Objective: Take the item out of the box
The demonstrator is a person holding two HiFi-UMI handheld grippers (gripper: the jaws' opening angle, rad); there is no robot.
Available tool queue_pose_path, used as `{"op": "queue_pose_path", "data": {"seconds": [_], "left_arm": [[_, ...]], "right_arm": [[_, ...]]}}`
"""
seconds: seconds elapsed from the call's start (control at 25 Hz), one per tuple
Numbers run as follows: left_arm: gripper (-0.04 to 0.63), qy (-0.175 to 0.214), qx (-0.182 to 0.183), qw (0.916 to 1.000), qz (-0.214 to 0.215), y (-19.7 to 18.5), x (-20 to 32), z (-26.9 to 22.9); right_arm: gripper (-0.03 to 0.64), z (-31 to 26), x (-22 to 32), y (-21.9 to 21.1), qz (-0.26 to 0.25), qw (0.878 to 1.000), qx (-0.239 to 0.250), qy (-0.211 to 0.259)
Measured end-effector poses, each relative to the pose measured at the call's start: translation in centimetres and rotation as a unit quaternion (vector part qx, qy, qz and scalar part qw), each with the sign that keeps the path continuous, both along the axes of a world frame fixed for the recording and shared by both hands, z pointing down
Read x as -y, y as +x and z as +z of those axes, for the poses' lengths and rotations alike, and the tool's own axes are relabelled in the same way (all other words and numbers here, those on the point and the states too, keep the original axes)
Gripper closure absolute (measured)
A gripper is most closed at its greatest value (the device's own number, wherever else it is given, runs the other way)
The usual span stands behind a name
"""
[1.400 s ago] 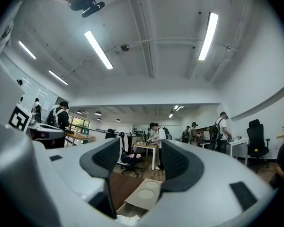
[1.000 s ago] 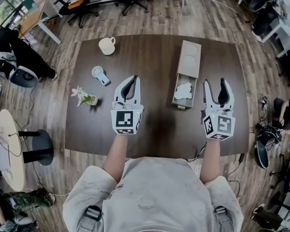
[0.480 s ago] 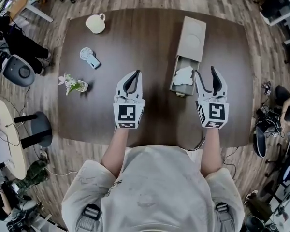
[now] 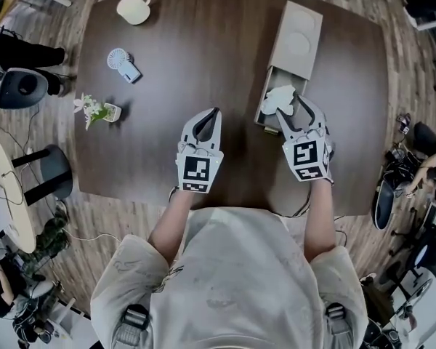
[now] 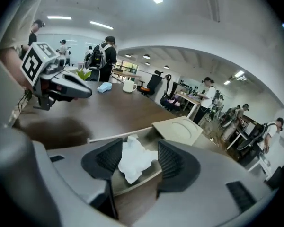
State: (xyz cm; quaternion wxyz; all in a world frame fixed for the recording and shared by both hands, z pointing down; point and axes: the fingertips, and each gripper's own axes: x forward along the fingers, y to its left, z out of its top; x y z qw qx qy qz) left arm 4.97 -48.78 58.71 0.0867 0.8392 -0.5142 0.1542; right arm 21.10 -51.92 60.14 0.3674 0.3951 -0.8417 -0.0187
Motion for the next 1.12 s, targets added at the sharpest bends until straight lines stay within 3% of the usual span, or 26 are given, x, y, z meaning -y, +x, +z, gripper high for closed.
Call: {"op": "queue_pose_path", "data": {"seconds": [0.24, 0.52, 0.76, 0.92, 1.12], "left_arm": [[0.594, -0.02, -0.003, 0.9998, -0.005, 0.2, -0.6, 1.6], [0.594, -0.036, -0.009, 0.9992, -0.017, -0.4, -1.0, 2.5], [0.594, -0.034, -0.022, 0.9988, -0.028, -1.3, -0.5, 2.5], [0.594, -0.036, -0.022, 0.9987, -0.029, -1.5, -0.4, 2.6], [0.594, -0.034, -0.022, 0.9988, -0.027, -1.5, -0.3, 2.6]], "right_arm": [[0.389, 4.1, -0.1, -0.1, -0.044, 0.994, -0.084, -0.06], [0.403, 7.1, 0.3, -0.8, -0.111, 0.97, -0.183, -0.117], [0.433, 8.1, 0.6, -0.8, -0.085, 0.965, -0.18, -0.17], [0.44, 8.1, 0.5, -0.8, -0.082, 0.966, -0.168, -0.177], [0.492, 8.5, 0.1, -0.9, -0.094, 0.96, -0.192, -0.181]]}}
